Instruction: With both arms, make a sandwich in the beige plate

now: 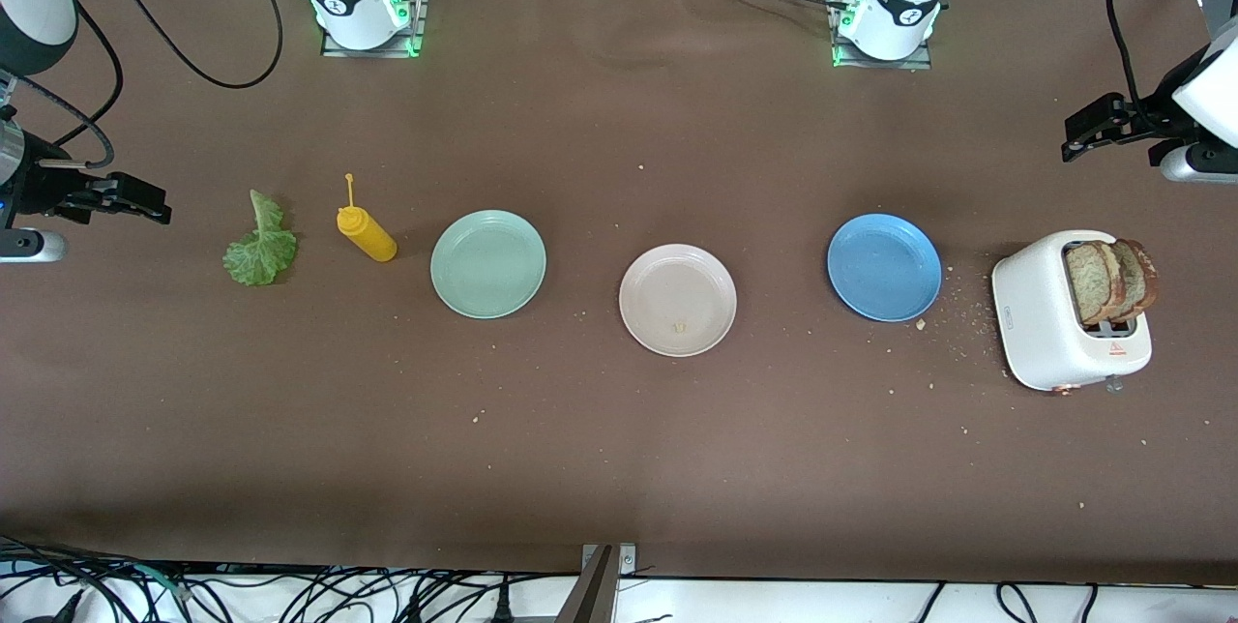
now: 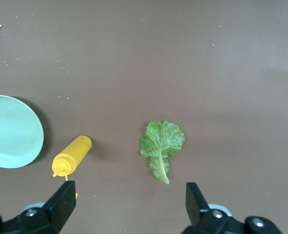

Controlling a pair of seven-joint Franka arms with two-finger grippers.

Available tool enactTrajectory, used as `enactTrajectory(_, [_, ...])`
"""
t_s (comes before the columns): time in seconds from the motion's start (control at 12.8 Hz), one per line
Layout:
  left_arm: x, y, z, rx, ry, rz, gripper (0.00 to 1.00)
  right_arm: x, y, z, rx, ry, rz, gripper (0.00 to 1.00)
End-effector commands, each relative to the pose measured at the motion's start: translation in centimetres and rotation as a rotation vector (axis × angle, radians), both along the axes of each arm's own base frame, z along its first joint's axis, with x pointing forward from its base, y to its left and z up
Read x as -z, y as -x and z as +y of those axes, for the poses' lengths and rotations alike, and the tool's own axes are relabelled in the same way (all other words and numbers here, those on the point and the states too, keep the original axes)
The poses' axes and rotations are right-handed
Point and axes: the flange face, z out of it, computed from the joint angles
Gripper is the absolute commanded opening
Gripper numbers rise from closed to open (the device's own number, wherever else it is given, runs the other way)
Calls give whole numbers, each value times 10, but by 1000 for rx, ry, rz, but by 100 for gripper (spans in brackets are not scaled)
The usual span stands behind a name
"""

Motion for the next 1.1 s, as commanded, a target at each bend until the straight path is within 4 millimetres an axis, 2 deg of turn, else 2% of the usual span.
enactTrajectory(0.0, [-3,-4,3,21,13,-12,100,-8,2,0,9,-2,3,100])
enactTrajectory(0.63, [-3,-5,3,21,13,-15,100,-16,-2,4,-10,11,-14,100])
enactTrajectory(1.02, [-2,-5,2,21,13,-14,100,-4,-1,5,-3,9,29,100])
